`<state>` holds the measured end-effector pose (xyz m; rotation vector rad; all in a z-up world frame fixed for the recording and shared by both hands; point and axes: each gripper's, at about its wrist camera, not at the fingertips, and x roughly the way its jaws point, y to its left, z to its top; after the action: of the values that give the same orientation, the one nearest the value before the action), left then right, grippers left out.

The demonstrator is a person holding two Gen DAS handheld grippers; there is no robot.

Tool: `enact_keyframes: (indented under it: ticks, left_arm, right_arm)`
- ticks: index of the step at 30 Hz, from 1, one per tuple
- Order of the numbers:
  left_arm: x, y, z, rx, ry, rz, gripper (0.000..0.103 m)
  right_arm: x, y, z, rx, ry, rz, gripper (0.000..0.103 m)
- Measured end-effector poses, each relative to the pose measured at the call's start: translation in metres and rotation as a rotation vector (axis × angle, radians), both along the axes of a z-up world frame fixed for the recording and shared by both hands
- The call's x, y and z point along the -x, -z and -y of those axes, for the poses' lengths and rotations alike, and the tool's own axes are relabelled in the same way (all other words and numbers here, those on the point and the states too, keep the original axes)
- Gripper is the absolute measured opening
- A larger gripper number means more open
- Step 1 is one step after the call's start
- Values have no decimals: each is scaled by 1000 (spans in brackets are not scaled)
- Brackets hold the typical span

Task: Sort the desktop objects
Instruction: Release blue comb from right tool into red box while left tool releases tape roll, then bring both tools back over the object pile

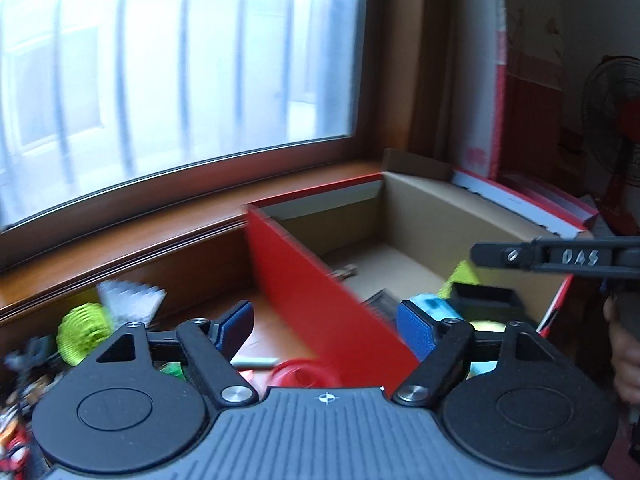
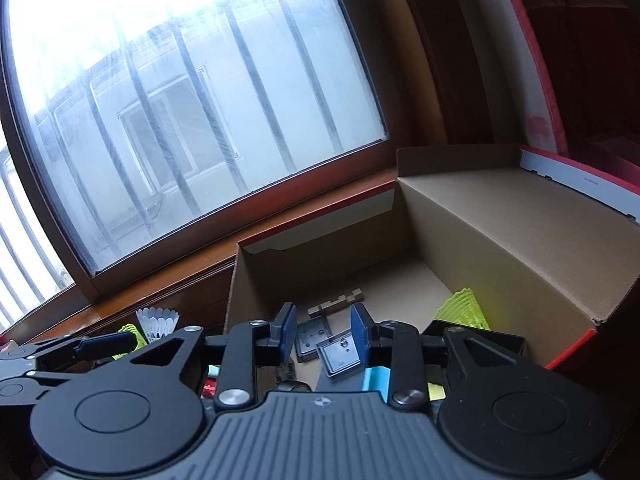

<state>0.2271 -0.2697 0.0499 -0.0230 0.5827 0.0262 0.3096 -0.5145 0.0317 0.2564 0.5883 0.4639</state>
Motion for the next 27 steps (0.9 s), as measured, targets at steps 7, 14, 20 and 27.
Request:
enact_keyframes:
  ticks: [7,14,20,27]
  left_arm:
    - [61,16,-64,-32,-185,-58,90]
    - [103,38,-120,3,-328,-125,90]
    - [136,54,-162,30,-438,-165,90]
    - [157,68,-199,26,-515,-189,90]
  right_arm:
    - [32,-13,-54,34,-110,55,39]
    - [65,-13,-132,114,-297,82,41]
    - [88,10,-208,219,-491,38,41]
    - [100,44,-283,392,-675,45,45]
